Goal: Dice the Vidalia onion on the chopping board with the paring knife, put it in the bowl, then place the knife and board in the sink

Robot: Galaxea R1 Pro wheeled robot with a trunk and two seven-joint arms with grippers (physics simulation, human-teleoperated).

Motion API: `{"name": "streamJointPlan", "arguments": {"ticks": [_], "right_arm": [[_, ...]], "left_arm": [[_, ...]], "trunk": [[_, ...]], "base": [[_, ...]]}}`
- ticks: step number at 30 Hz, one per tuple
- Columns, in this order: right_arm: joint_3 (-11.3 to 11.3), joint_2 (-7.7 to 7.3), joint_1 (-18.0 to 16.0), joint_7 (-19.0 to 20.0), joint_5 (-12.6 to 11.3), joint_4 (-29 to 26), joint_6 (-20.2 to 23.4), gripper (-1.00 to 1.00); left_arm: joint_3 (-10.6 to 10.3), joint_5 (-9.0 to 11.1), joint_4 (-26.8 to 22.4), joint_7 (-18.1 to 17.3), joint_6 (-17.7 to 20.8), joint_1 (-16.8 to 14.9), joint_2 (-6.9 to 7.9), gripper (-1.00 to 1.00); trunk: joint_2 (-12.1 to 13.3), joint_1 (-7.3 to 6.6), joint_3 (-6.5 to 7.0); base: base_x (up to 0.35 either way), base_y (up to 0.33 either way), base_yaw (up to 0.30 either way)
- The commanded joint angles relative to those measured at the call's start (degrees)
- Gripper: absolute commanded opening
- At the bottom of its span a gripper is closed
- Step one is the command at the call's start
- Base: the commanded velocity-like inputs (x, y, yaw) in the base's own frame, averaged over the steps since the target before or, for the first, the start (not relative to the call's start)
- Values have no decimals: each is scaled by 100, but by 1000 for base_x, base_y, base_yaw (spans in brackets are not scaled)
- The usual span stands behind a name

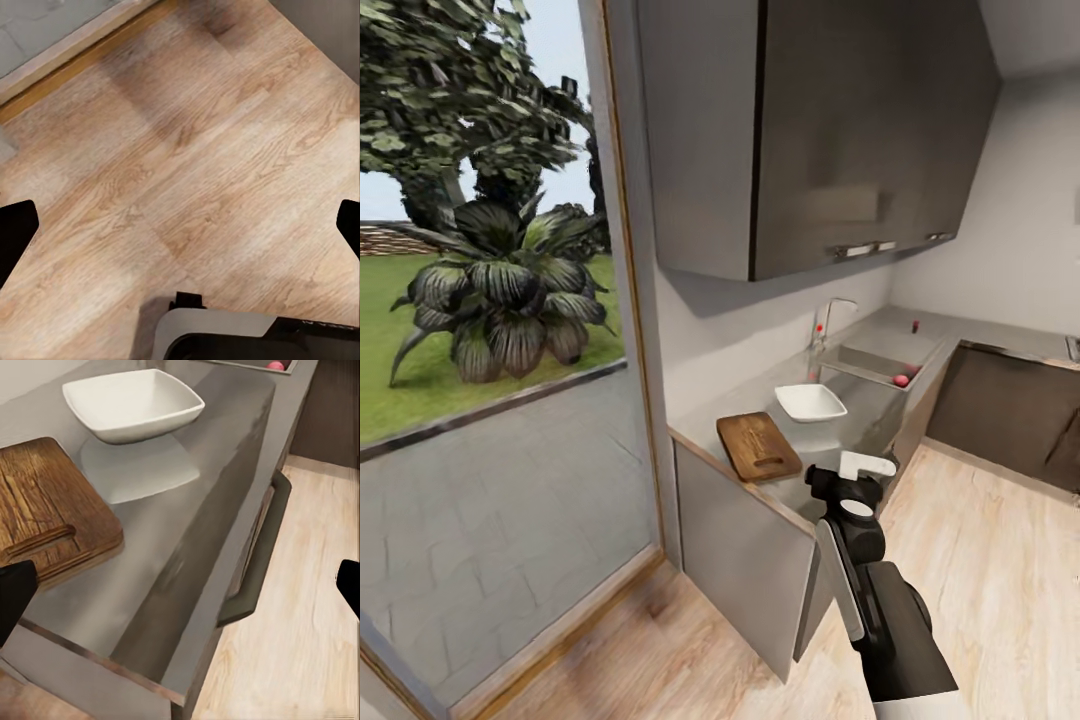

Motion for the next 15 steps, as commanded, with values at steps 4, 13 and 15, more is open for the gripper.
{"name": "streamJointPlan", "arguments": {"ticks": [4,13,15], "right_arm": [[10,1,-7,-46,-42,56,23,100],[10,1,-7,-46,-44,177,-57,100],[11,1,-7,-46,-44,219,-63,100]], "left_arm": [[10,17,-7,-14,-7,1,-1,100],[7,17,-7,-14,-7,1,-1,100],[8,17,-7,-14,-7,1,-1,100]], "trunk": [[-10,7,3],[-10,7,10],[-10,7,10]], "base": [[232,144,-240],[312,-8,-40],[318,-54,-2]]}}
